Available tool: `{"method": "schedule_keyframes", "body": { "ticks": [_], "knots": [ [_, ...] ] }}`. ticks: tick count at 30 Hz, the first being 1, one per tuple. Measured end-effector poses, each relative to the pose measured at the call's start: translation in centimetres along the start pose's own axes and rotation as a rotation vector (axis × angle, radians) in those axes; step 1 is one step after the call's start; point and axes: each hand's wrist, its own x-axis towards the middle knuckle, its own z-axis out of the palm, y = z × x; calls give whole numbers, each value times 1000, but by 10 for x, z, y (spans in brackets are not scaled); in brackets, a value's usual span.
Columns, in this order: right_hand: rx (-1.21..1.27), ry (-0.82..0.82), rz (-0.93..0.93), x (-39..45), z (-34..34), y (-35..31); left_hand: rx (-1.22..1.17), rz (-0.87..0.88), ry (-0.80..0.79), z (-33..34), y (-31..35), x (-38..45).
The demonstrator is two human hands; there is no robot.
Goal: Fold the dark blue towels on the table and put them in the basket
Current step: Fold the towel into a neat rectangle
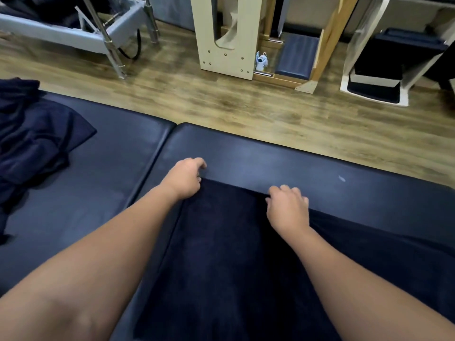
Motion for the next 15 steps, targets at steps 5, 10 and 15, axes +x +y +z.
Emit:
{"method": "schedule_keyframes", "body": {
  "ticks": [5, 10, 15],
  "knots": [
    [19, -124, -159, 9, 6, -28, 12, -20, -50, 4, -15, -10],
    [34, -164, -282, 21, 13, -92, 53, -183, -88, 7, -21, -73],
    [51, -106, -248, 42, 17, -134, 137, -290, -265, 23, -35, -144]
  ]
}}
